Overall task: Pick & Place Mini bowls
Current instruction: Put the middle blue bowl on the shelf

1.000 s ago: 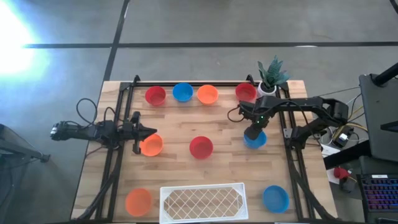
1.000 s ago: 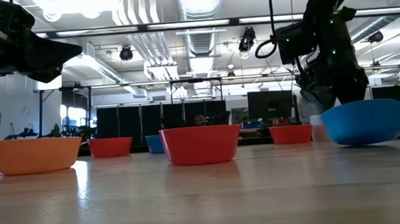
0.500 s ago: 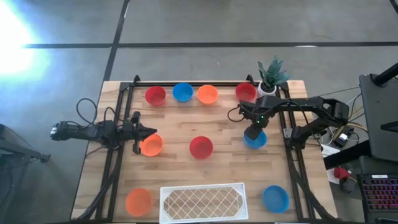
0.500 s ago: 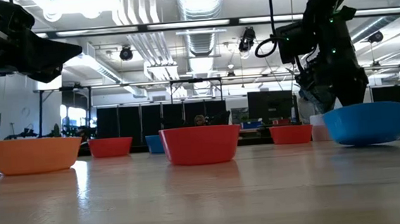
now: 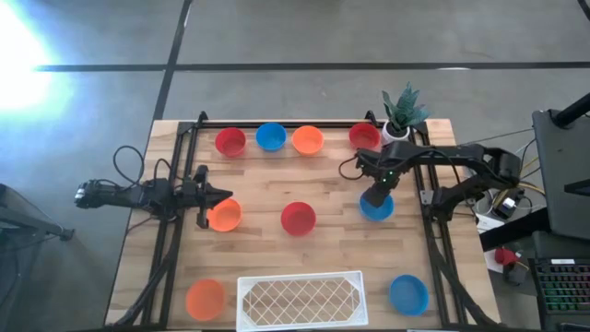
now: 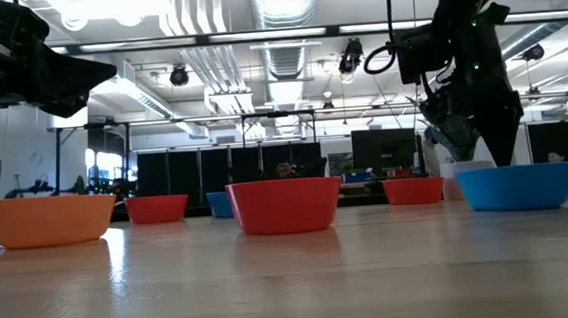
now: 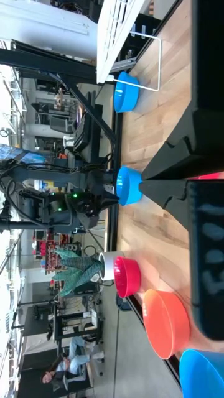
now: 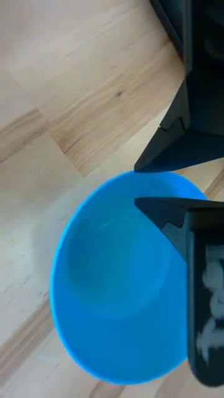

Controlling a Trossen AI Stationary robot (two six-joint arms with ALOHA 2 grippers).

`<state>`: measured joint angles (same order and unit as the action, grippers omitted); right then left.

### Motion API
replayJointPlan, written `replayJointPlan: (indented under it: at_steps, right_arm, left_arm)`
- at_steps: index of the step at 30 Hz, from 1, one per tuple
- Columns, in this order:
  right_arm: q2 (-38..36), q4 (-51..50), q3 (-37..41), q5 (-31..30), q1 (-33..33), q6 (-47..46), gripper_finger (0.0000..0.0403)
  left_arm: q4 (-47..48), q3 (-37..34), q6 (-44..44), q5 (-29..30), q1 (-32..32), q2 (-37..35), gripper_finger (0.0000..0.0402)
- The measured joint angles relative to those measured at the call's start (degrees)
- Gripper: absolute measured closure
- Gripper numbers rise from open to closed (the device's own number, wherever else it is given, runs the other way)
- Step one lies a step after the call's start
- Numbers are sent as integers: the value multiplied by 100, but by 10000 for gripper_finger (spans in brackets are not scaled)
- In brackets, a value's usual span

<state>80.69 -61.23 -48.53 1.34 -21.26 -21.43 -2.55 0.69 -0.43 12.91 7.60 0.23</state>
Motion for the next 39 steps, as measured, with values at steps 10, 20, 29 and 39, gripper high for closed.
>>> replayJointPlan:
  at_steps: [10, 20, 29, 39]
  right_arm:
    - [44, 165, 60, -262, 0, 14, 334]
    - [41, 239, 101, -304, 2, 98, 335]
    - [37, 867, 409, -260, 2, 158, 335]
    - [34, 911, 398, -216, 2, 194, 392]
  left_arm:
    - [-1, 0, 0, 2, 0, 0, 402]
    - [-1, 0, -1, 0, 0, 0, 402]
    - [-1, 0, -1, 1, -1, 1, 402]
    - [-1, 0, -1, 1, 0, 2, 402]
